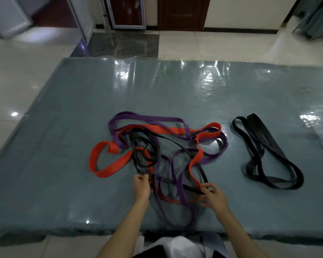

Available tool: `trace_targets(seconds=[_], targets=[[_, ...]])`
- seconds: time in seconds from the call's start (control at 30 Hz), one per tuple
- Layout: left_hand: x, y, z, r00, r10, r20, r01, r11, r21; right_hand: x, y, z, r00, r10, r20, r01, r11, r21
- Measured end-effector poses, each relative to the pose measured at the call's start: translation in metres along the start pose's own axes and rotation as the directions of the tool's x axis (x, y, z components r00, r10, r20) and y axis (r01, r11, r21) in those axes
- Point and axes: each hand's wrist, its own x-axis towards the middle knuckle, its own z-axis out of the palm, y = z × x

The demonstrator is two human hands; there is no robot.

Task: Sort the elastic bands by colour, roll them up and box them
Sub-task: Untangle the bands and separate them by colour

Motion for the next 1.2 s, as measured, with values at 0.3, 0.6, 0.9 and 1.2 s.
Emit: trace_targets(seconds=[0.3,0.6,0.9,1.2], targets=[[-0.013,0.005,-0.011,0.988,0.072,0.137,-0.038,0.972,-0.230,-0.014,-0.010,0.012,0.998,0.066,0.022,-0.069,0.978,0.197],[-0.013,-0.009,-0.032,0.961,-0.212,0.180,0.237,0.963,-0.129,-0.023,-0.001,0.004,0.988,0.143,0.064,-0.153,0.970,0.186],[-0.020,-0.006,-0.039,0.904,-0.270,0.331,0.233,0.961,0.149,-0.021,0.010,0.000,0.967,0.246,0.074,-0.253,0.959,0.124],[-0.019,0.007,-0.036,0.786,-0.447,0.426,0.199,0.837,0.510,-0.013,0.006,-0.001,0.901,0.387,0.196,-0.382,0.922,-0.066]])
